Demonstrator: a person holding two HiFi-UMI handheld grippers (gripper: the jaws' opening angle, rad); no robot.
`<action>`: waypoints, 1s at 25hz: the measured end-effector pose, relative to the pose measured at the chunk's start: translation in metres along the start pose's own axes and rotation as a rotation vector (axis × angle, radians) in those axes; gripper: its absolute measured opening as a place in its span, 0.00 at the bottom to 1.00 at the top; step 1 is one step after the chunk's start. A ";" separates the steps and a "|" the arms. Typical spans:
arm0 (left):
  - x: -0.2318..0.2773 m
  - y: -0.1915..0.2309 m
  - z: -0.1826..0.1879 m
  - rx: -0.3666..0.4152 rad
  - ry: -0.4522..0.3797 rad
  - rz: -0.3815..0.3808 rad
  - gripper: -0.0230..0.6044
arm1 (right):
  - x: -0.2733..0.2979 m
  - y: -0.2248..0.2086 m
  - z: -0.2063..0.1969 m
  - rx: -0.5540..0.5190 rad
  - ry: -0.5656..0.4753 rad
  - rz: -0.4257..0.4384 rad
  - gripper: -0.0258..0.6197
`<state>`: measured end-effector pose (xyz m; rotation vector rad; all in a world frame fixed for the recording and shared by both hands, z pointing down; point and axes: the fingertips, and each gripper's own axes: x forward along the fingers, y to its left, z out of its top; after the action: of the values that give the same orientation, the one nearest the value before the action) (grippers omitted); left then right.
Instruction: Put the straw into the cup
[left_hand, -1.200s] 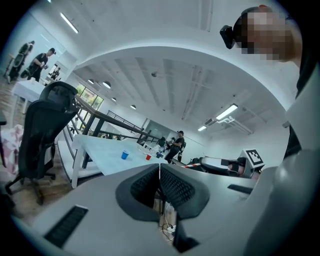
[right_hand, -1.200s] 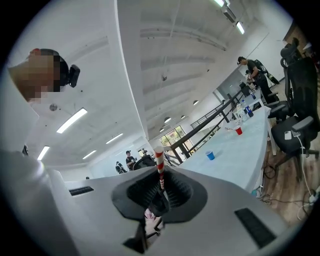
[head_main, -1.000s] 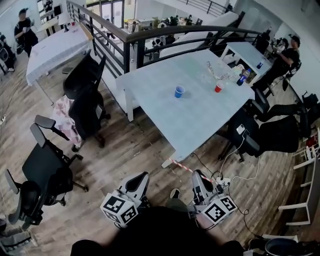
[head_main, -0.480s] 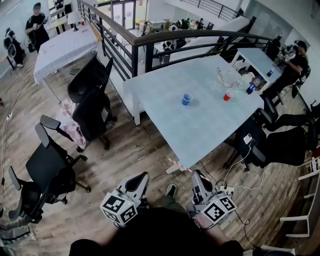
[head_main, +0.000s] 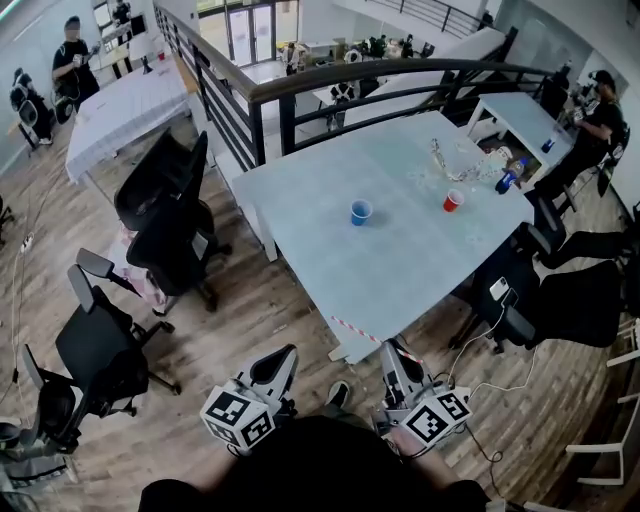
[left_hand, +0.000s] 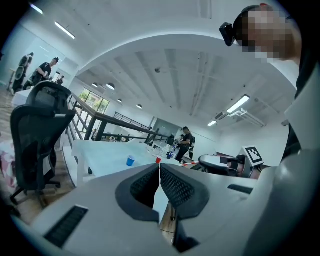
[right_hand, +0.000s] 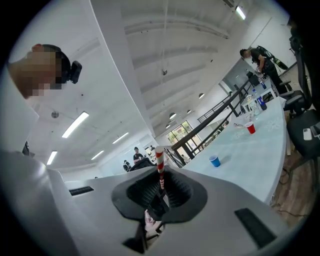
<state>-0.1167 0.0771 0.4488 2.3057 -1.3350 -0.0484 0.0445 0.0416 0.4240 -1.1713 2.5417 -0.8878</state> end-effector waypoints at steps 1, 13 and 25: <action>0.009 -0.004 0.002 0.006 0.001 0.002 0.07 | 0.000 -0.007 0.007 0.003 -0.005 0.002 0.12; 0.096 -0.050 0.015 0.077 0.011 0.024 0.07 | -0.012 -0.091 0.070 -0.054 -0.035 -0.001 0.12; 0.106 -0.051 0.008 0.038 -0.001 0.082 0.07 | -0.006 -0.112 0.074 -0.047 0.004 0.020 0.12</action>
<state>-0.0219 0.0070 0.4418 2.2800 -1.4409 0.0018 0.1490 -0.0425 0.4316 -1.1559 2.5858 -0.8309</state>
